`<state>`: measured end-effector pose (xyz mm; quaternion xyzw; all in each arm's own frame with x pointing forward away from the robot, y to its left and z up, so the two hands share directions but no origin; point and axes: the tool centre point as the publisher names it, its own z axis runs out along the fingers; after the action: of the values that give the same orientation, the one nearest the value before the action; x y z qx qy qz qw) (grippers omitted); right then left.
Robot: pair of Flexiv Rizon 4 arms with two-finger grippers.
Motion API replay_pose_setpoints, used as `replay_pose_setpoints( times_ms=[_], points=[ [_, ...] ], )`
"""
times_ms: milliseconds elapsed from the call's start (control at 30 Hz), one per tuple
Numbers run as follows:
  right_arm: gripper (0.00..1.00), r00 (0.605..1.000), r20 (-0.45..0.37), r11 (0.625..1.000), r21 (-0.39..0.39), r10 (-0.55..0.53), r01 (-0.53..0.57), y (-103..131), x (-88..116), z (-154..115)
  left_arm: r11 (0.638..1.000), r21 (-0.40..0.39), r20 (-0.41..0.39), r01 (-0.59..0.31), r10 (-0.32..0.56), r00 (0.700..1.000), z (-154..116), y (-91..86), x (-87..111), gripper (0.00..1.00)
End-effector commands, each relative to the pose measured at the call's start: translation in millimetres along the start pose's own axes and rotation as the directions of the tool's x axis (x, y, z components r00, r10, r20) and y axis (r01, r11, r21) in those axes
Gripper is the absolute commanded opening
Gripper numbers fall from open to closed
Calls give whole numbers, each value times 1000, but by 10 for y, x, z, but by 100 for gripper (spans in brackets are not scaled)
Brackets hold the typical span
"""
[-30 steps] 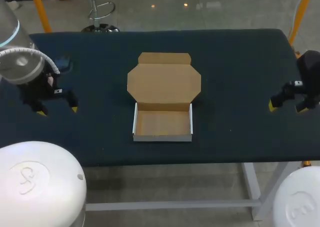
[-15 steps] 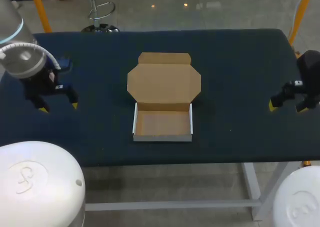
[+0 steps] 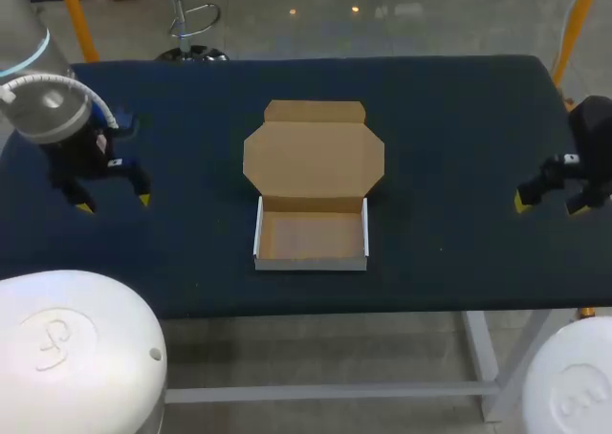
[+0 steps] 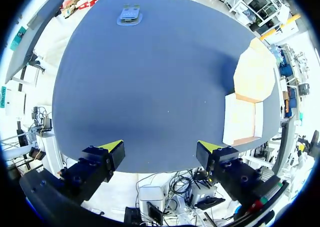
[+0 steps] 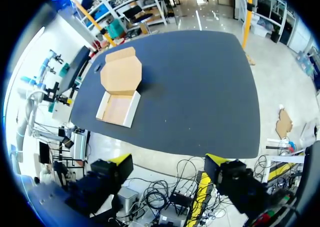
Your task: Assemble the packaging by folding the flat box into shape, placing the metal phone stand inside, and closing the box properly
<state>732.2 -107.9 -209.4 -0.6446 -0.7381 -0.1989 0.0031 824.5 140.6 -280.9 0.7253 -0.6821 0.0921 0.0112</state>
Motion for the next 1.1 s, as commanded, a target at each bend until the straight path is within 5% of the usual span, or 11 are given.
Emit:
replay_pose_setpoints(
  times_ms=[33, 333, 700, 1100],
  points=[
    [100, 1000, 10, 1000, -12, -1, 1, -61, 33, 14, 1000, -1, 3, 0, 0, 1000, -4, -1, 0, 100],
    [100, 1000, 10, 1000, -12, -1, 1, -61, 33, 14, 999, 3, 2, -32, 32, 999, 21, -63, 36, 100],
    [100, 1000, 10, 1000, -12, -1, 1, -61, 33, 14, 999, -27, 14, -27, 28, 1000, 223, -295, -279, 100],
    [100, 1000, 10, 1000, -12, -1, 1, -61, 33, 14, 998, -39, 1, -50, 50, 999, 547, -625, -404, 100]
  ],
)
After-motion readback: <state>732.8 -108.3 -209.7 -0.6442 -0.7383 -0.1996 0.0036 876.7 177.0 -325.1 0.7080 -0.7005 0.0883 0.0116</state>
